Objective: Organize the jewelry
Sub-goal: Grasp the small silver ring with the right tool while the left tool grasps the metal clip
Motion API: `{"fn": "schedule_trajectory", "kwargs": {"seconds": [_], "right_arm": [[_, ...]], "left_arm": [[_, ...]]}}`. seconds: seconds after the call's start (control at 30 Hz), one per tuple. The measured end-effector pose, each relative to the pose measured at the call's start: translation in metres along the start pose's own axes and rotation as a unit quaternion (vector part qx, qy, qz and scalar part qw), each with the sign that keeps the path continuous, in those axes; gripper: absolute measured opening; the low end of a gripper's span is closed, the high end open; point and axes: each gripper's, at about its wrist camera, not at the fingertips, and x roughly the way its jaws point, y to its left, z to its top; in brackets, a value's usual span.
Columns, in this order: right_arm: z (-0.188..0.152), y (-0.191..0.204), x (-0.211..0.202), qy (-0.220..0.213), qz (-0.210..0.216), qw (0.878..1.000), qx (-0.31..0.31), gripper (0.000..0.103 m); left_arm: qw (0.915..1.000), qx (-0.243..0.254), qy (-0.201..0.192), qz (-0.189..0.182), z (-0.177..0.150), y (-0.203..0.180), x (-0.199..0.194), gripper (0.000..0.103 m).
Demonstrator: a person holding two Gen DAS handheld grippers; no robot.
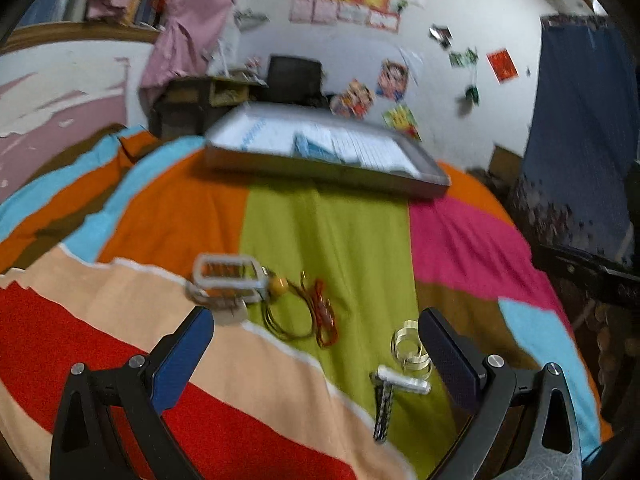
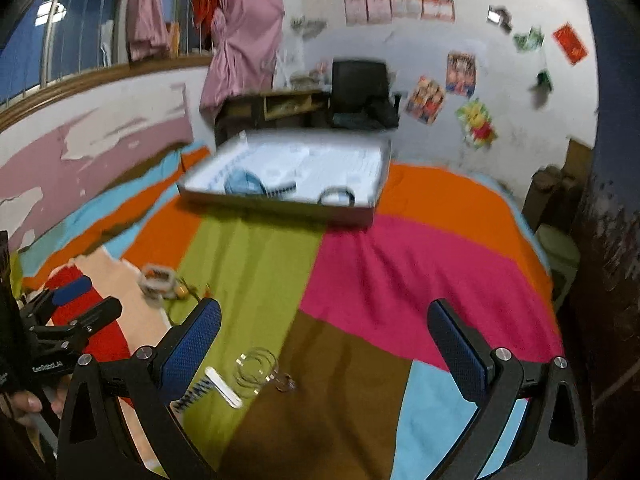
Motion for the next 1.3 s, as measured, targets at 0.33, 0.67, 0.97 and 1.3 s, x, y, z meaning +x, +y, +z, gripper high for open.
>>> {"fn": "schedule_trajectory", "kwargs": {"seconds": [0.33, 0.67, 0.97, 1.3], "right_arm": [[-0.043, 0.002, 0.069, 0.13, 0.087, 0.988, 0.004, 0.041], [-0.065, 0.03, 0.098, 0.18, 0.11, 0.976, -0.046, 0.027], [-0.07, 0.038, 0.112, 0.19, 0.1, 0.974, -0.073, 0.026], [-0.076, 0.052, 0.119, 0.218, 0.078, 0.966, -0.114, 0.018]], "left_arm": [[0.9921, 0.06, 0.092, -0.061, -0.025, -0.015, 0.022, 0.07], [0.9744, 0.112, 0.154, -0.119, -0.046, -0.04, 0.037, 0.041], [0.9712, 0.108, 0.185, -0.105, -0.053, -0.039, 0.051, 0.021], [0.9694, 0.073, 0.202, -0.118, -0.048, -0.034, 0.049, 0.006]]}}
